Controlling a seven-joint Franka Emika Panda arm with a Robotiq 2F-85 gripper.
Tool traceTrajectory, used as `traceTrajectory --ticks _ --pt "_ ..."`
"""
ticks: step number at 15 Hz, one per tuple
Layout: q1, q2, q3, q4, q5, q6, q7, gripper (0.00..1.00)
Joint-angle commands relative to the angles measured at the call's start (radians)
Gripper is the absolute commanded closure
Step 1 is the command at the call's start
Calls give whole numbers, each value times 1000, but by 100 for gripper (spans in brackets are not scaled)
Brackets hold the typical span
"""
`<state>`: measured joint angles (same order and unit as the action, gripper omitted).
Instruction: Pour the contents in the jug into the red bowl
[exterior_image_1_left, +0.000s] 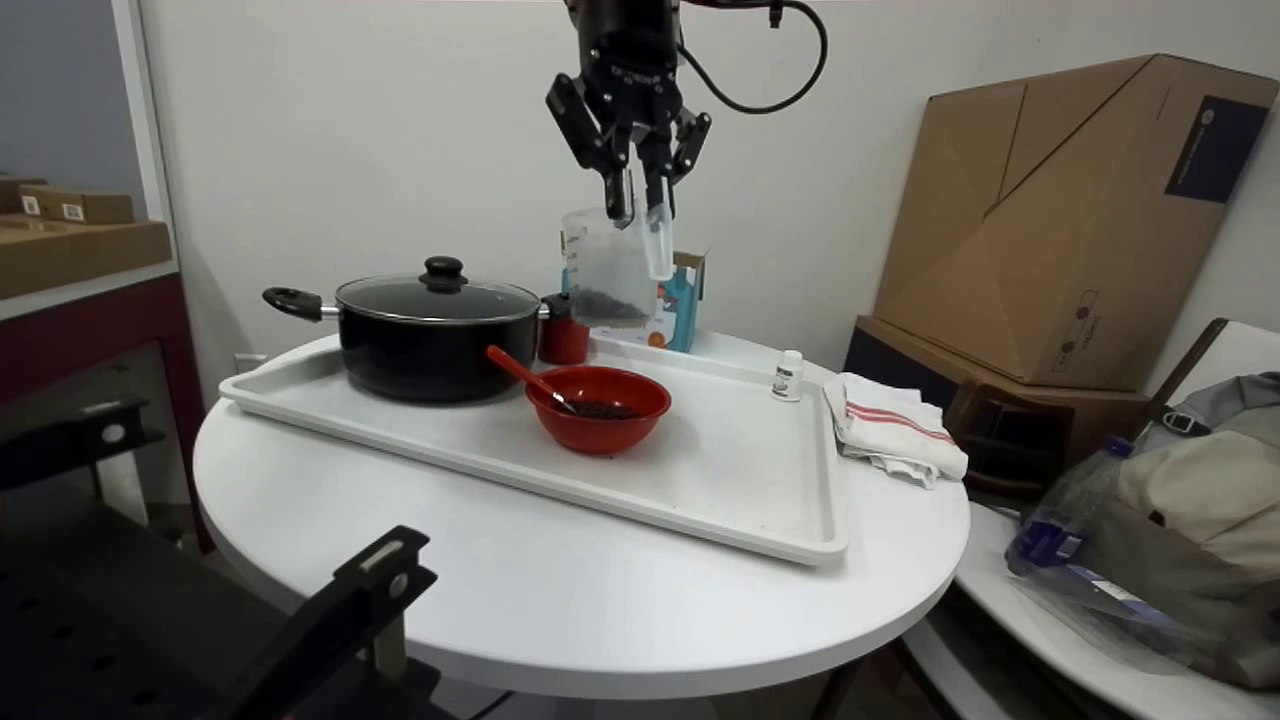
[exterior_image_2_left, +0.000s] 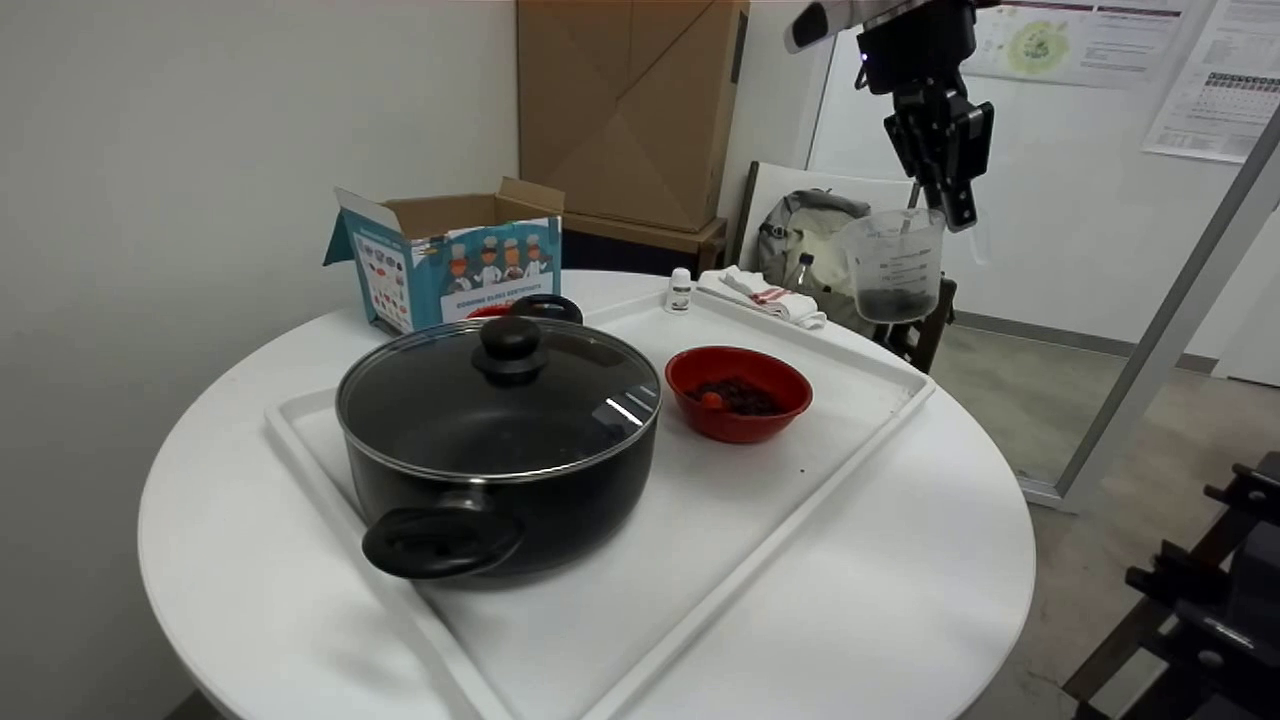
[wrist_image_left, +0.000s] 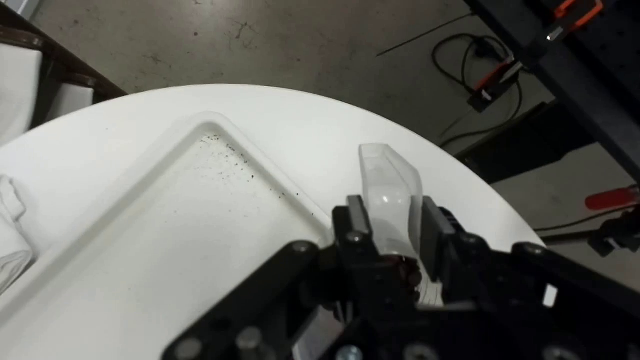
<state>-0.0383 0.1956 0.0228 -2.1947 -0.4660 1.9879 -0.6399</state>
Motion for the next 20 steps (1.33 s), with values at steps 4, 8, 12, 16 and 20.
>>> traceTrajectory --ticks 4,8,12,16,20 --pt "31 47 -15 -47 -322 -6 -22 89" --pt "37 73 -8 -71 -572 28 34 89" --pt "10 49 8 -84 -588 139 97 89" --pt "23 58 -7 -78 -682 233 239 89" --pt "35 100 -16 -64 -877 241 405 89"
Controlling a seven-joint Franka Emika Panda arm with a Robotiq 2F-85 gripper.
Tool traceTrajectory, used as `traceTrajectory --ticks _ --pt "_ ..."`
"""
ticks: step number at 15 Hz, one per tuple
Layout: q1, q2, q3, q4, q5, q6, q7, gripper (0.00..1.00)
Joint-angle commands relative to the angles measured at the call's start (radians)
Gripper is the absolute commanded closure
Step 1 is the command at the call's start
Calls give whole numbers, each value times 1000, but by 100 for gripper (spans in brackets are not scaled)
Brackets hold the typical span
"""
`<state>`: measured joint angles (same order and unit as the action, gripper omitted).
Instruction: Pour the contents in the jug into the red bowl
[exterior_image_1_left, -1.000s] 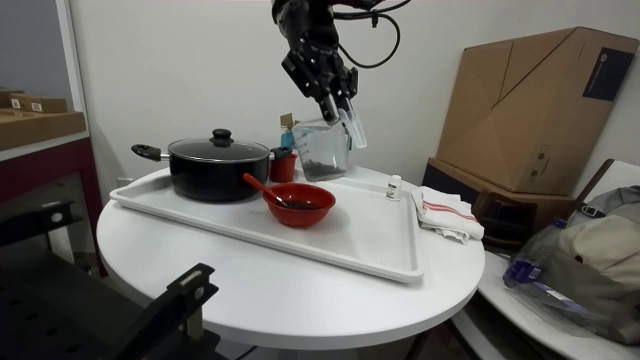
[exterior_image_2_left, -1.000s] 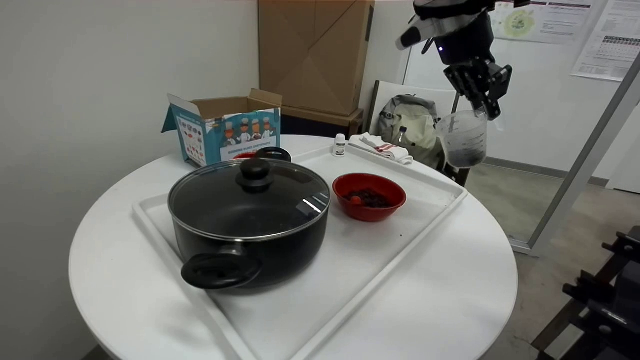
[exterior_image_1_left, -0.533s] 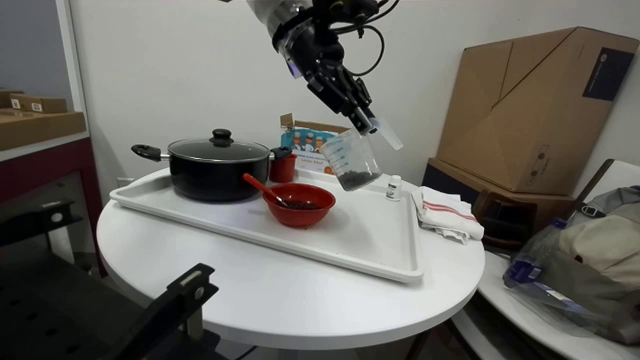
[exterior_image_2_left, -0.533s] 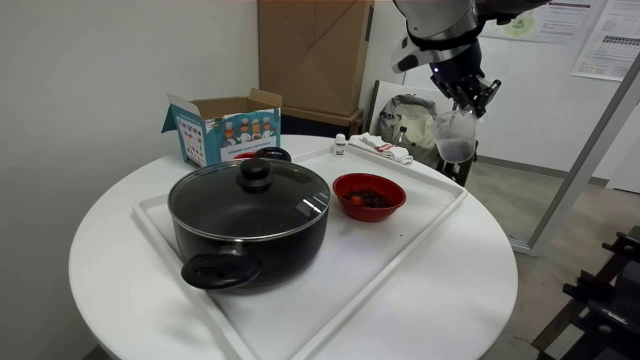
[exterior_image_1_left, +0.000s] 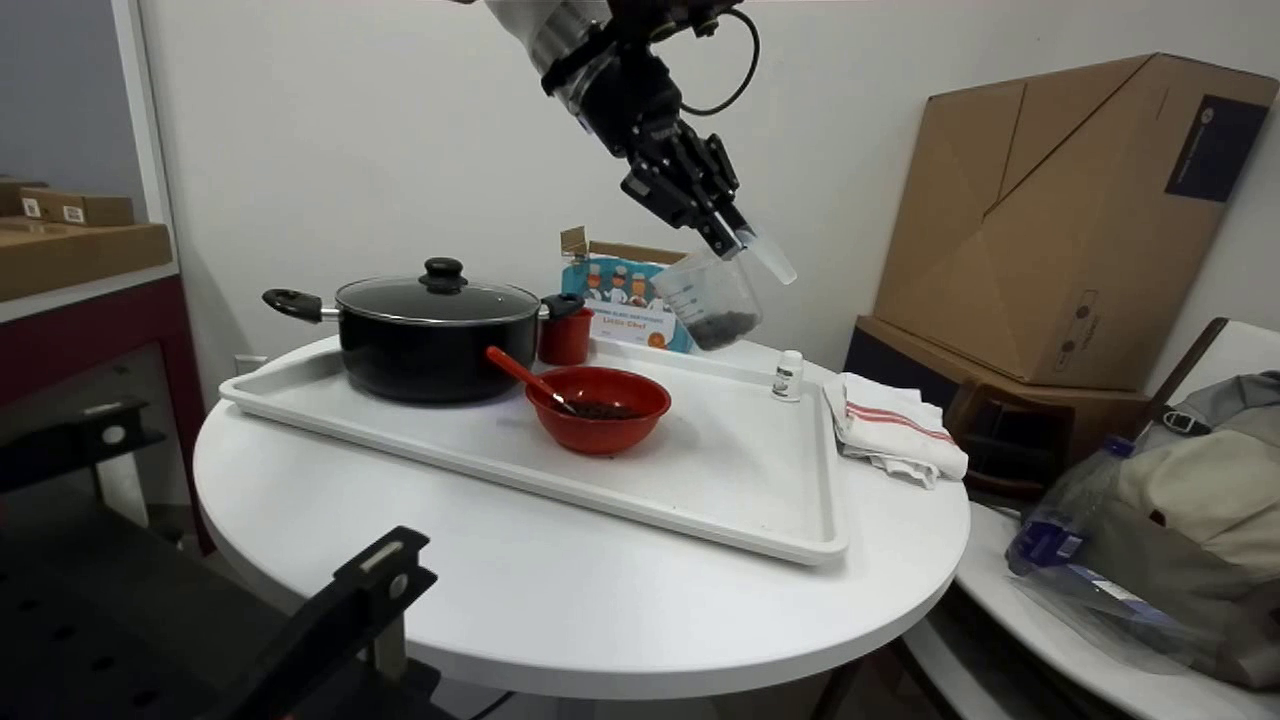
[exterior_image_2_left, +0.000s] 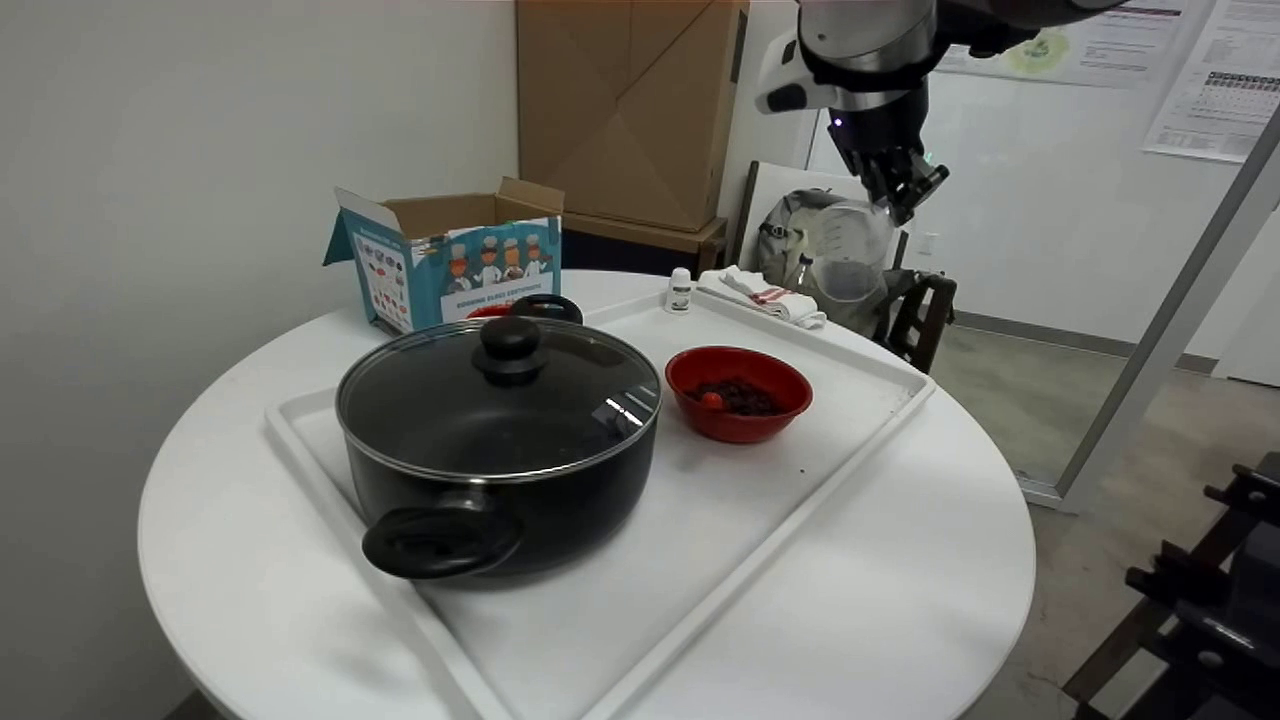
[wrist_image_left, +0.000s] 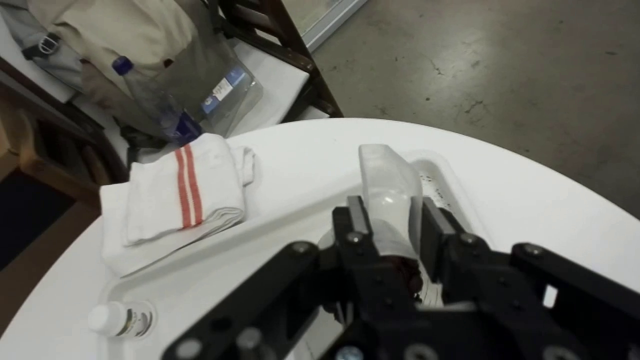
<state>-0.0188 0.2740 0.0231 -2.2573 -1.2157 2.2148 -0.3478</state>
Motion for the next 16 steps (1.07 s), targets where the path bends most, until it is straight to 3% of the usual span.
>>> traceTrajectory --ticks 1,6,16 --pt "17 31 -17 -1 -180 8 150 89" --pt "15 94 -6 3 -324 -15 277 89" --pt "53 136 23 -35 -549 -64 360 89"
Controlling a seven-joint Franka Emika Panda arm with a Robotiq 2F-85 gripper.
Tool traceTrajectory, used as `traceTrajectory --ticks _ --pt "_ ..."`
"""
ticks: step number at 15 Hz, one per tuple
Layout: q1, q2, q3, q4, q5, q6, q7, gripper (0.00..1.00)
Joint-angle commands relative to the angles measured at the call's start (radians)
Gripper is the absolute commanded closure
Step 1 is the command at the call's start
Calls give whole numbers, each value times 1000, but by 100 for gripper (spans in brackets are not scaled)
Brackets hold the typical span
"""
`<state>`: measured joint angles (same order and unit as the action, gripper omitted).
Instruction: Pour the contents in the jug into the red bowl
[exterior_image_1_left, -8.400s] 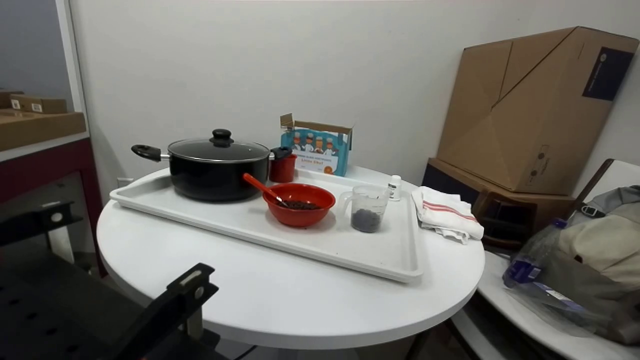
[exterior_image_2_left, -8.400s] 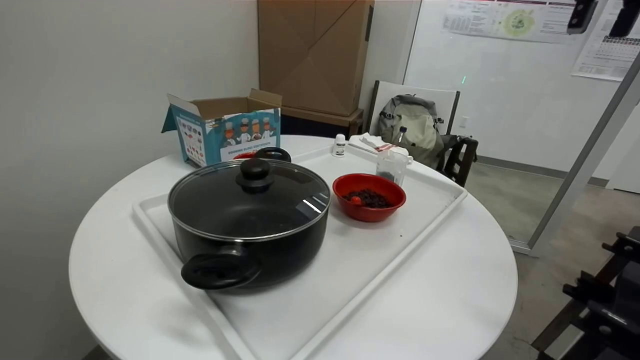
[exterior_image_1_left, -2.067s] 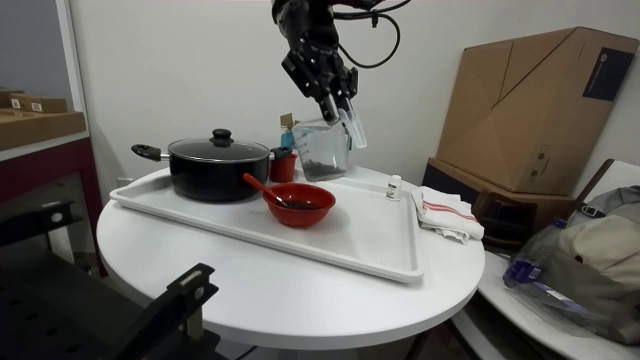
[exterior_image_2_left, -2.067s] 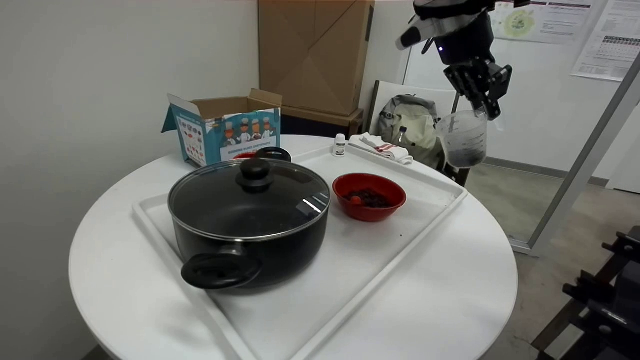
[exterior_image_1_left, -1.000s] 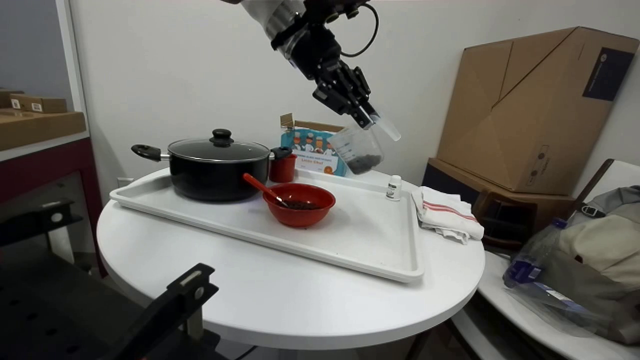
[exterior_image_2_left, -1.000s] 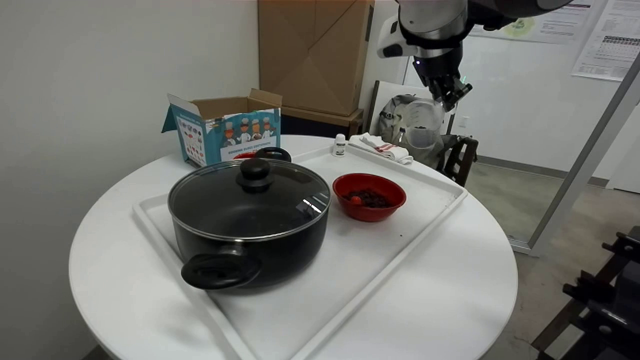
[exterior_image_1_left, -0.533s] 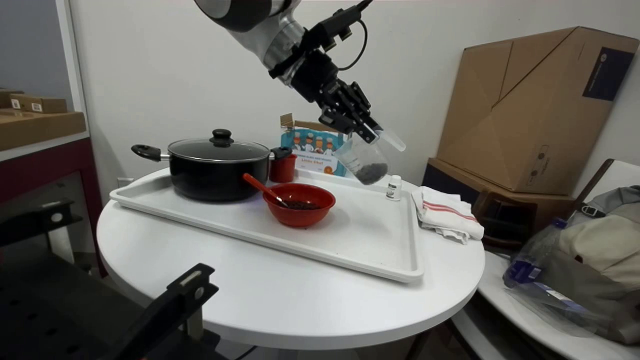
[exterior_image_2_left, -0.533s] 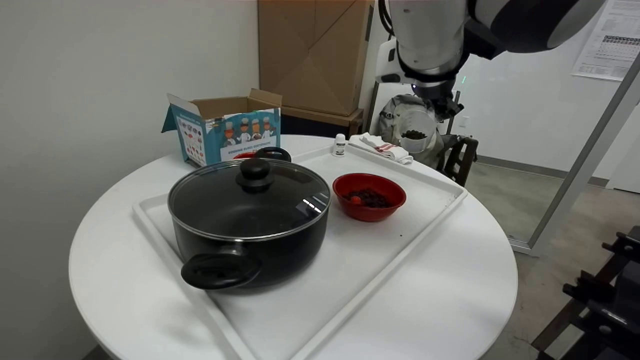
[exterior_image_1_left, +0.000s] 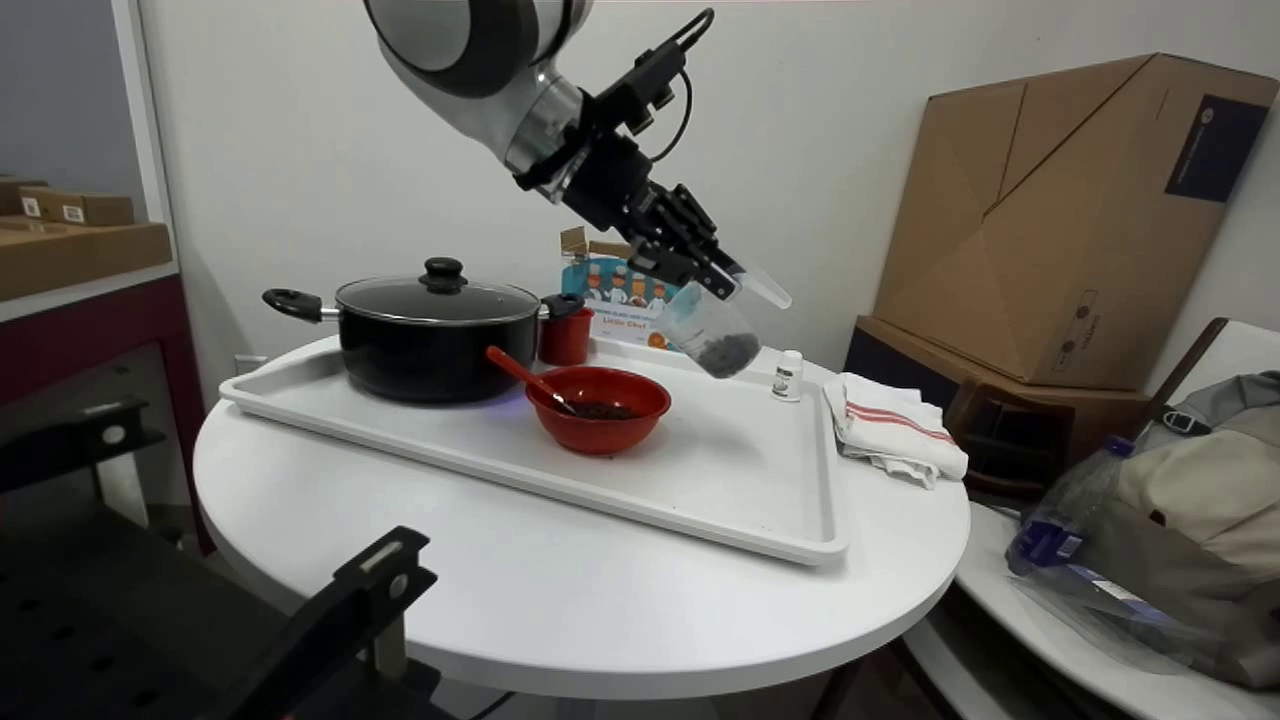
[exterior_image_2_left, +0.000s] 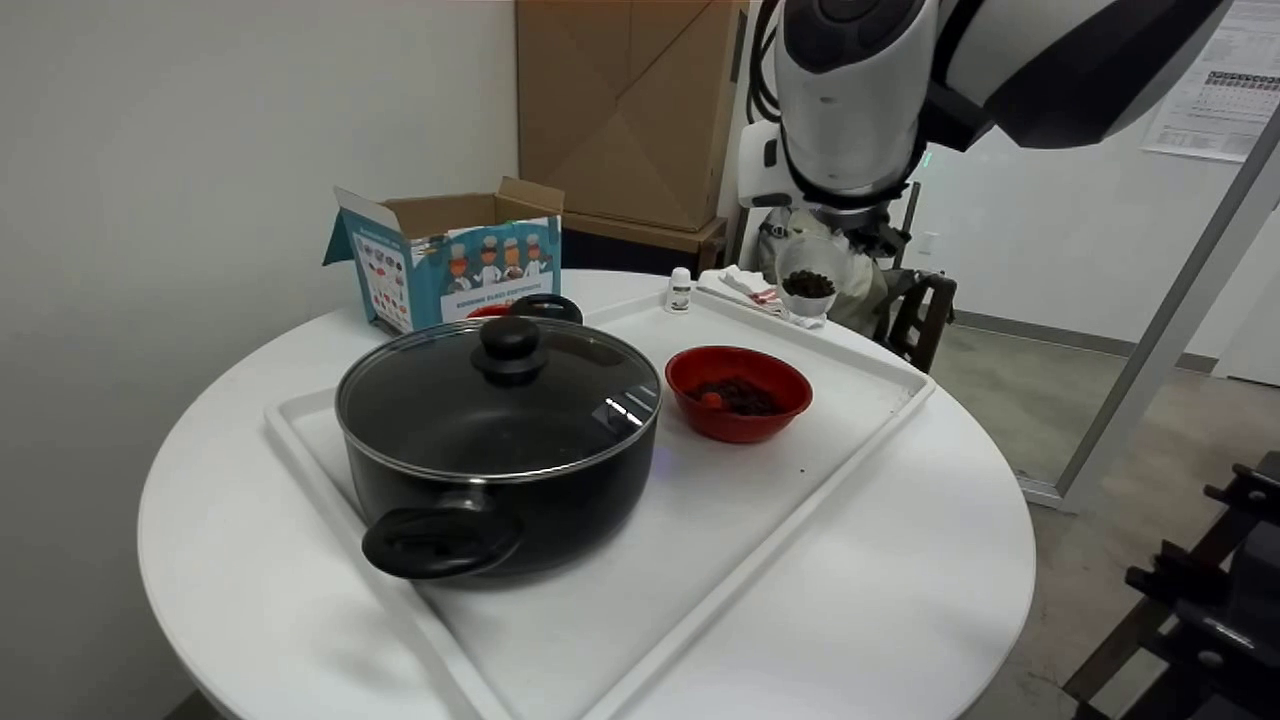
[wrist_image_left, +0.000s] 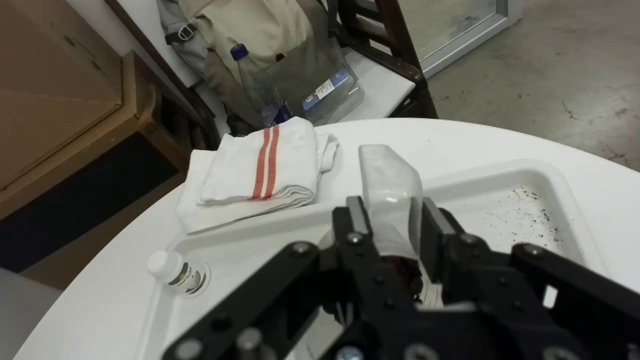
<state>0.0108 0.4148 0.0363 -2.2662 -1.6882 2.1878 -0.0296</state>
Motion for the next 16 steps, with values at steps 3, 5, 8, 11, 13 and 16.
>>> traceTrajectory --ticks 3,5,8,11,13,16 --pt "41 -5 23 -57 -169 -62 79 89" --pt "54 -6 32 -83 -264 -90 133 89" --pt "65 -8 49 -126 -387 -142 207 89" --pt "71 -5 61 -169 -501 -209 267 89" --pt "70 2 64 -194 -574 -260 299 89" --pt "64 12 63 -225 -666 -333 339 89"
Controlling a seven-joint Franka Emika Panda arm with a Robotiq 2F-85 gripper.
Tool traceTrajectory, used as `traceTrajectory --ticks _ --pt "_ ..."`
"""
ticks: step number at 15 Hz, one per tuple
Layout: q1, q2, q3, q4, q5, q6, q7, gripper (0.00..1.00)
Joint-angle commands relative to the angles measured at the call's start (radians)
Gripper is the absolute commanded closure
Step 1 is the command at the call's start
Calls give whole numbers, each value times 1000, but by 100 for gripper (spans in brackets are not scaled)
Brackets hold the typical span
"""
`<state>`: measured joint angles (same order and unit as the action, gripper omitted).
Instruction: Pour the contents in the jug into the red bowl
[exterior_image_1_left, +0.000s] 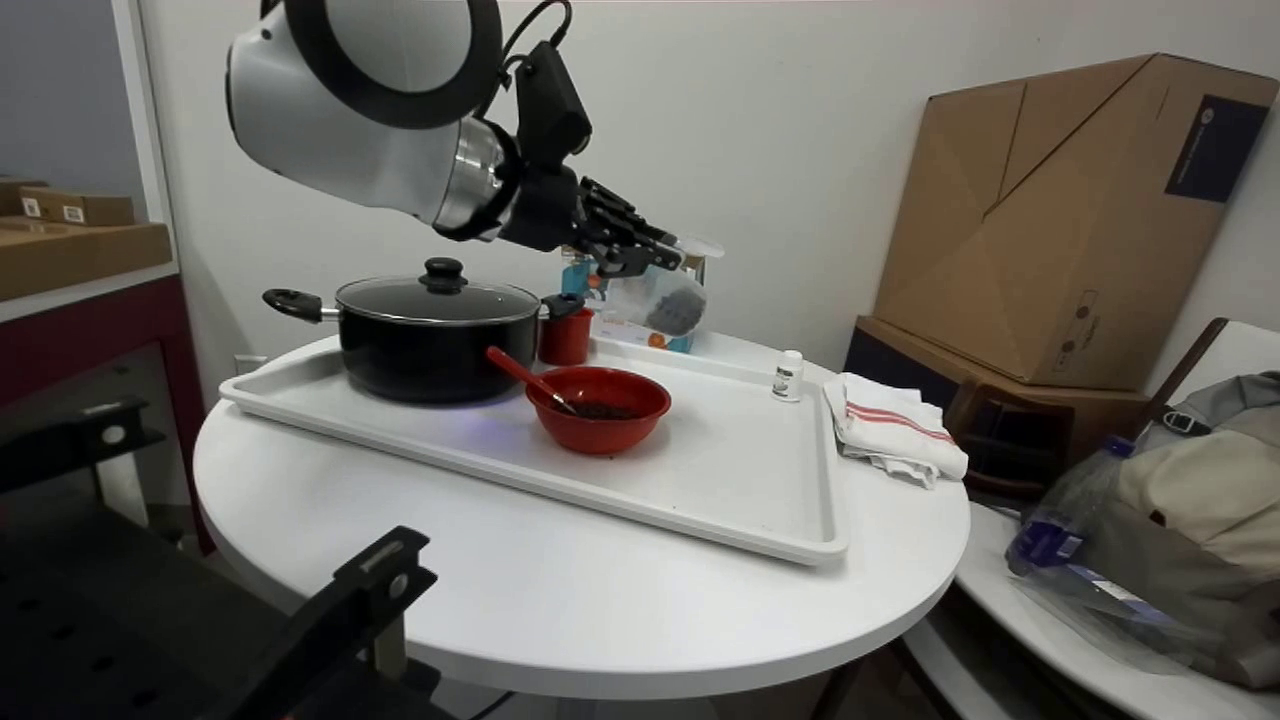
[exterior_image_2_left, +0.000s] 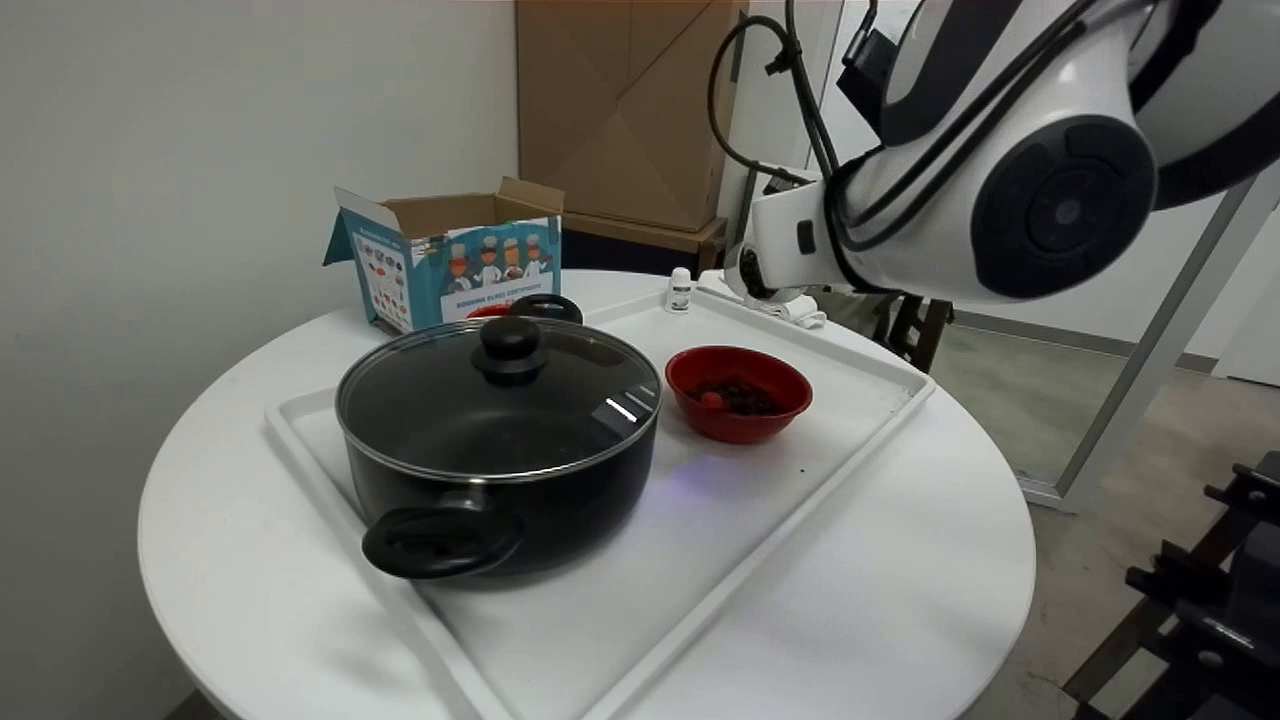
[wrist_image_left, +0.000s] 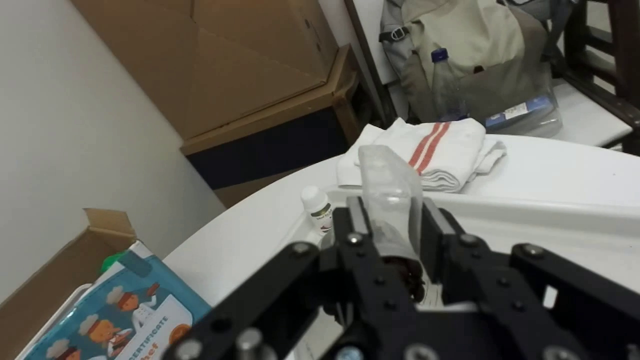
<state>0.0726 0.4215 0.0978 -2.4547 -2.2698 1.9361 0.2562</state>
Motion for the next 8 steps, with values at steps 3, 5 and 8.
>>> traceTrajectory --ticks 3,5,8 --pt "0 24 -2 -59 -175 -167 92 89" --pt "-3 40 -5 -68 -231 -225 113 89" --pt "-6 66 -9 -74 -292 -303 132 89"
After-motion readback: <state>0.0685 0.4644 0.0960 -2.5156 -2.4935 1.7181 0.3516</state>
